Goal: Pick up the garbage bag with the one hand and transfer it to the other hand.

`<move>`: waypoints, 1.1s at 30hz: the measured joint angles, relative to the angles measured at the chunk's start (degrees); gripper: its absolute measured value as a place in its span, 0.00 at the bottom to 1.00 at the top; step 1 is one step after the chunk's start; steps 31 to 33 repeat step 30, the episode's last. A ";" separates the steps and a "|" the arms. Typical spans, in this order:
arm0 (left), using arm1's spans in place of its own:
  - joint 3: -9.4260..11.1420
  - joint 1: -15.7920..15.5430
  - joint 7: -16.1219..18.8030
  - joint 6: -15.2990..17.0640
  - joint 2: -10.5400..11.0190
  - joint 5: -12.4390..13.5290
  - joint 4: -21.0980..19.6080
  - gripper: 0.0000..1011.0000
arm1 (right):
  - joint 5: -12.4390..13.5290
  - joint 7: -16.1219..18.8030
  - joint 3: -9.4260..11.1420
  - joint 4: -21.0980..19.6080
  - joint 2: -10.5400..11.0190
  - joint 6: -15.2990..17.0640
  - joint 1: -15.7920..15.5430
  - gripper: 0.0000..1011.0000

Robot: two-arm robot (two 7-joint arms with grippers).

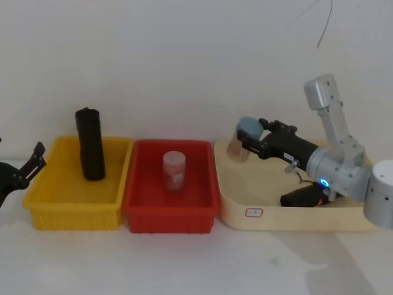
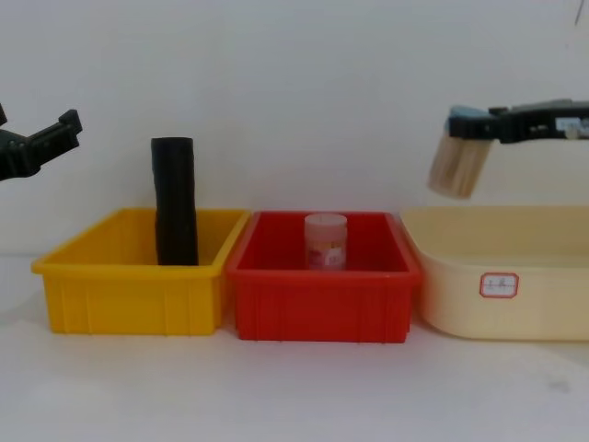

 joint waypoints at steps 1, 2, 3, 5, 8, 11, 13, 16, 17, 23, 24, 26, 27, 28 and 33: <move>0.00 0.00 0.00 0.00 0.00 0.00 0.00 0.99 | 0.07 -0.04 0.08 0.10 0.10 0.02 -0.17 0.68; 0.00 0.00 0.00 0.00 0.00 0.00 0.00 0.99 | 0.30 -0.09 0.20 0.28 0.30 0.09 -0.48 0.68; 0.00 0.00 0.00 0.00 0.00 0.00 0.00 0.99 | 0.39 -0.11 0.25 0.39 0.41 0.12 -0.66 0.68; 0.00 0.00 0.00 0.00 0.00 0.00 0.00 0.99 | 0.55 -0.17 0.29 0.65 0.66 0.20 -1.03 0.68; 0.00 0.00 0.00 0.00 0.00 0.00 0.00 0.99 | 0.74 -0.22 0.27 0.98 0.94 0.26 -1.45 0.69; 0.00 0.00 0.00 0.00 0.00 0.00 0.00 0.99 | 0.79 -0.32 0.13 1.23 1.16 0.26 -1.73 0.78; 0.00 0.00 0.00 0.00 0.00 0.00 0.00 0.99 | 0.80 -0.43 0.06 1.34 1.27 0.25 -1.89 0.82; 0.00 0.00 0.00 0.00 0.00 0.00 0.00 0.99 | 0.87 -0.66 0.00 1.36 1.44 0.07 -2.23 0.90; 0.00 0.00 0.00 0.00 0.00 0.00 0.00 0.99 | 0.90 -0.72 0.00 1.34 1.46 -0.02 -2.32 0.91; 0.00 0.00 0.00 0.00 0.00 0.00 0.00 0.99 | 1.84 -1.38 0.64 -0.05 1.57 -1.36 -3.68 0.99; 0.00 0.00 0.00 0.00 0.00 0.00 0.00 0.99 | 2.23 -1.51 0.97 -0.80 1.56 -1.78 -4.22 0.99; 0.00 0.00 0.00 0.00 0.00 0.00 0.00 0.99 | 2.70 -1.69 1.27 -1.49 1.55 -2.34 -4.73 0.99; 0.00 0.01 0.00 0.00 0.00 0.00 0.00 0.99 | 2.90 -1.80 1.43 -1.87 1.53 -2.57 -5.01 0.99; 0.00 0.00 0.00 0.00 0.00 0.00 0.00 0.99 | 3.35 -1.97 1.80 -2.80 1.52 -3.04 -5.62 0.99; 0.00 0.00 0.01 0.00 0.00 0.01 0.00 0.99 | 3.72 -2.14 2.14 -3.63 1.51 -3.40 -6.14 0.99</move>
